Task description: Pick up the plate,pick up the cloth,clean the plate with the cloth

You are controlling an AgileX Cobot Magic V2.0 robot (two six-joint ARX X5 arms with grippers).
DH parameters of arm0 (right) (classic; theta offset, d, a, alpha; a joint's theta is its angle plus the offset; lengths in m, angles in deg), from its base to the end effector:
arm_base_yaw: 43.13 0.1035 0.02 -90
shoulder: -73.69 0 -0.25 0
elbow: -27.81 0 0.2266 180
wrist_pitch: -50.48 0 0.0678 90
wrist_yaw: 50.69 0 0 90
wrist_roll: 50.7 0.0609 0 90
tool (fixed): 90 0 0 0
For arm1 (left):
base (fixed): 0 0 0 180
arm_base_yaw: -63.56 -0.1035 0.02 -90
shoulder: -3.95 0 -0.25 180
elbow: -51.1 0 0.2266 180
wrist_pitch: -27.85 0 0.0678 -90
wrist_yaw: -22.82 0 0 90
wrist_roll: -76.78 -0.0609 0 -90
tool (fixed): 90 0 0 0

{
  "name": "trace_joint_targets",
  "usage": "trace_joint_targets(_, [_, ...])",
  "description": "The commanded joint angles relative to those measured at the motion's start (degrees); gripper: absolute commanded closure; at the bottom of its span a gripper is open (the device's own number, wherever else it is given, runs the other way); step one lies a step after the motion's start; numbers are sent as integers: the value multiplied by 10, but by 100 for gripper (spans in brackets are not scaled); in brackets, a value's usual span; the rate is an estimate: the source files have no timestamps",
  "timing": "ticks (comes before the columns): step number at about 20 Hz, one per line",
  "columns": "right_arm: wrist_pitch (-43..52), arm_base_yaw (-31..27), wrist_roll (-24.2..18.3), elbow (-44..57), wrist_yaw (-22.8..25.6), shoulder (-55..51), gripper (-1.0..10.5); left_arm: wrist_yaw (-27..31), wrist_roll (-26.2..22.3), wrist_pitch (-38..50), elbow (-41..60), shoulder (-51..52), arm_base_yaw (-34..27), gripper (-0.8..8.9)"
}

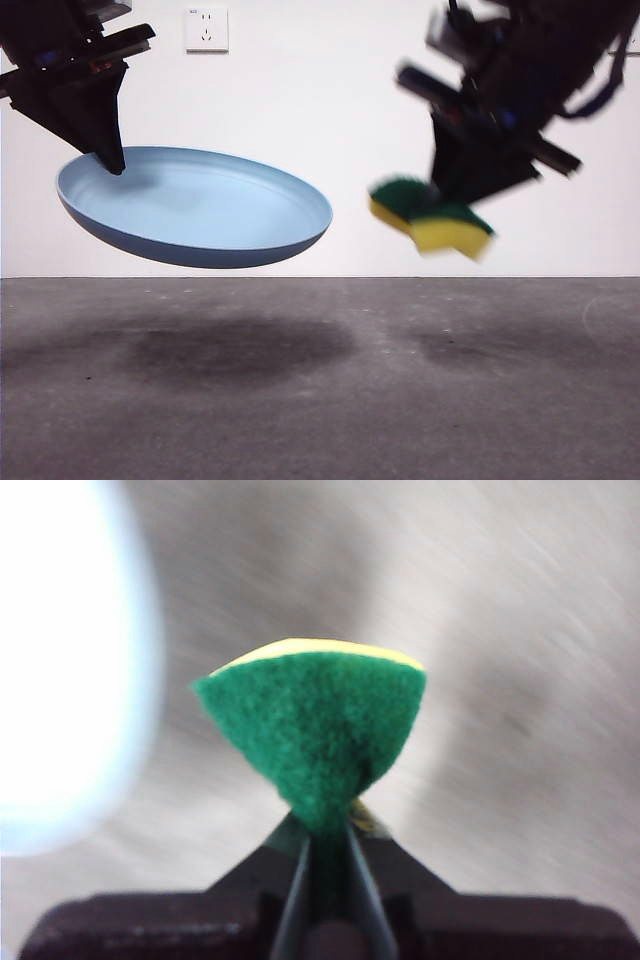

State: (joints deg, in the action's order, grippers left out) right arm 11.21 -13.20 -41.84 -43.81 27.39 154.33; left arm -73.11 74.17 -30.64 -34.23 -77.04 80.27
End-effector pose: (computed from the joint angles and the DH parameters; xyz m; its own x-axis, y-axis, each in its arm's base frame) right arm 0.2432 0.1545 0.2195 0.4611 0.5038 -0.7304 -0.5004 0.8274 0.2548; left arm 0.2683 -0.0871 0.2635 0.5282 -0.2664 -0.8062 0.3789 0.9237 -0.0570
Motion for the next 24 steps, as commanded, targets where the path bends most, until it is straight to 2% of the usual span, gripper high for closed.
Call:
trace_joint_targets(1, [37, 41, 36, -2, -1, -15, 963, -2, -6, 6, 0, -6, 7, 822])
trace_joint_targets(3, [85, 77, 37, -2, 9, -15, 963, -4, -6, 5, 0, -6, 14, 822])
trace_joint_targets(5, [129, 105, 38, -2, 50, -1, 963, -6, -5, -2, 0, -6, 27, 822])
trace_joint_targets(9, [163, 128, 37, -2, 95, 41, 963, -8, -5, -18, 0, -6, 56, 822])
trace_joint_targets(12, [198, 129, 37, -2, 93, 81, 963, -41, -4, -17, 0, -6, 73, 822])
trace_joint_targets(17, [259, 160, 38, -2, 89, 109, 963, -42, -4, -10, 0, -6, 91, 822])
trace_joint_targets(18, [258, 172, 38, -2, 87, 109, 963, -42, -4, -8, 0, -6, 91, 822])
trace_joint_targets(21, [242, 203, 37, -2, 28, 109, 963, -42, 0, 6, 0, -6, 91, 822])
trace_joint_targets(24, [169, 234, 29, -2, 30, 109, 963, -36, 0, 10, 0, -6, 91, 822])
